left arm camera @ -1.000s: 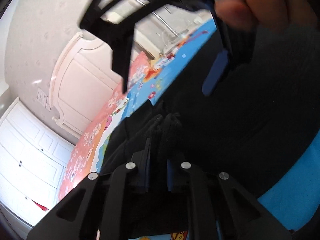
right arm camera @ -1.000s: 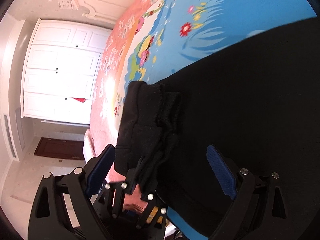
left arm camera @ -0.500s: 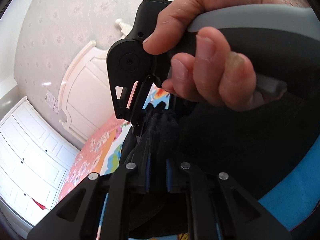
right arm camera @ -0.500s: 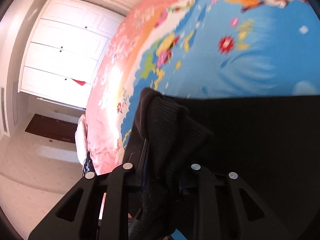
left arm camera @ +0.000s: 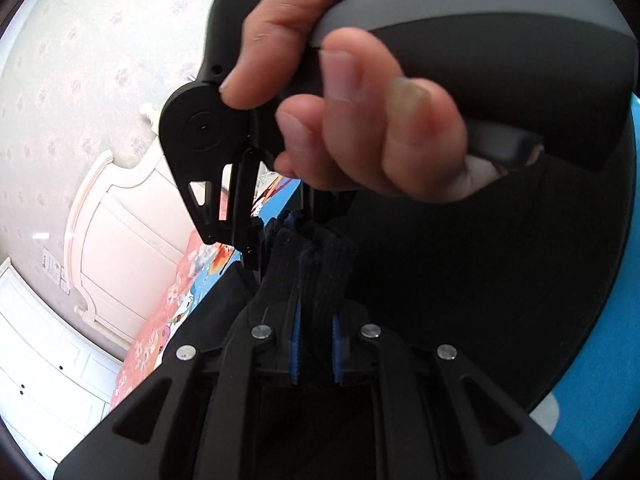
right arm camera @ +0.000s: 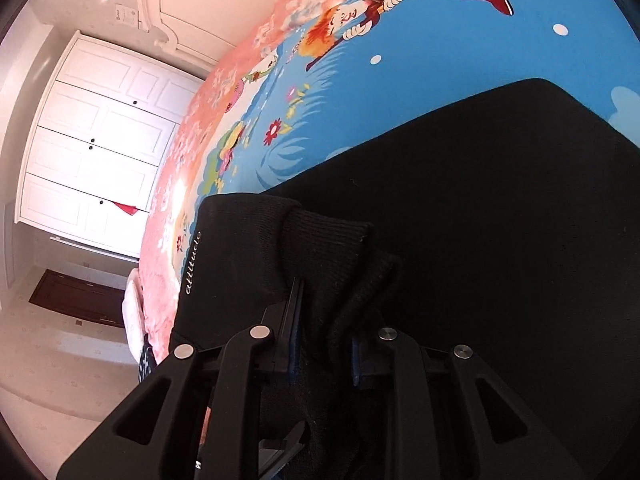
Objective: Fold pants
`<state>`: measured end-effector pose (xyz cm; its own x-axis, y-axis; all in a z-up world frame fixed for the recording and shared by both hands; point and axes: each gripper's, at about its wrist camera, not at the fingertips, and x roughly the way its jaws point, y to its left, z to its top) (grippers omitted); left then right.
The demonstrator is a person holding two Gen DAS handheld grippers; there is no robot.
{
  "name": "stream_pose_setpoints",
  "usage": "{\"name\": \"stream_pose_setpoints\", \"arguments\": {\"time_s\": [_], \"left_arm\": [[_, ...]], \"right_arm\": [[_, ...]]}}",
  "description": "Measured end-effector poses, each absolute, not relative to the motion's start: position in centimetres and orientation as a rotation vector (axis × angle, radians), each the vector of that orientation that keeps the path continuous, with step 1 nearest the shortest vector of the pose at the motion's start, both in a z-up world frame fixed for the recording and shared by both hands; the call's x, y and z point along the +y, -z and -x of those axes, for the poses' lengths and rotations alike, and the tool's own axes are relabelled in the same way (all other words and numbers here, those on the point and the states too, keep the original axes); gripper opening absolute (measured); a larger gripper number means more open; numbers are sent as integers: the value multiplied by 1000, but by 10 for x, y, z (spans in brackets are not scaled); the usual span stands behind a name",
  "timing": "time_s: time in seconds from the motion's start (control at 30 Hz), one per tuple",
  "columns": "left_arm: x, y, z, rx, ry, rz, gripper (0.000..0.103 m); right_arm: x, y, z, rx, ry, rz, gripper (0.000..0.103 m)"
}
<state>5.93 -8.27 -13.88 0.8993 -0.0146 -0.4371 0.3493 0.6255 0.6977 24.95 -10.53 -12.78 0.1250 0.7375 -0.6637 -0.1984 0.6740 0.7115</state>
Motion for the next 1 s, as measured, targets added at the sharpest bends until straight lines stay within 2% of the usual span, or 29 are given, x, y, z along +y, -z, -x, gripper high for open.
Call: {"name": "stream_pose_setpoints", "arguments": {"time_s": [0.17,0.3,0.37,0.43,0.47,0.53,0.6,0.7,0.73,0.87,1.0], "left_arm": [[-83,125,-59,381,201,-858,11],[-85,135,-65,411,216,-863,13],[-82,138,-74,439,248,-827,19],[-78,132,-73,448,257,-773,30],[-70,122,-71,455,278,-700,43],[-44,102,-64,447,294,-555,47],[-12,84,-48,423,271,-409,57],[42,69,-17,377,123,-248,71],[60,67,-6,380,74,-201,73],[132,78,13,469,-121,-88,74],[163,96,18,522,-199,-42,73]], "right_arm": [[-107,101,-246,1202,-725,-462,19],[-104,116,-250,1230,-658,-398,19],[-103,119,-247,1207,-631,-359,20],[-101,117,-244,1184,-585,-281,20],[-100,114,-243,1170,-565,-241,20],[-95,111,-239,1152,-534,-191,22],[-92,108,-232,1130,-486,-128,27],[-96,92,-220,1080,-358,-59,43],[-99,80,-213,1035,-301,-43,54],[-94,36,-187,868,-245,-20,74],[-42,27,-161,740,-313,35,78]]}}
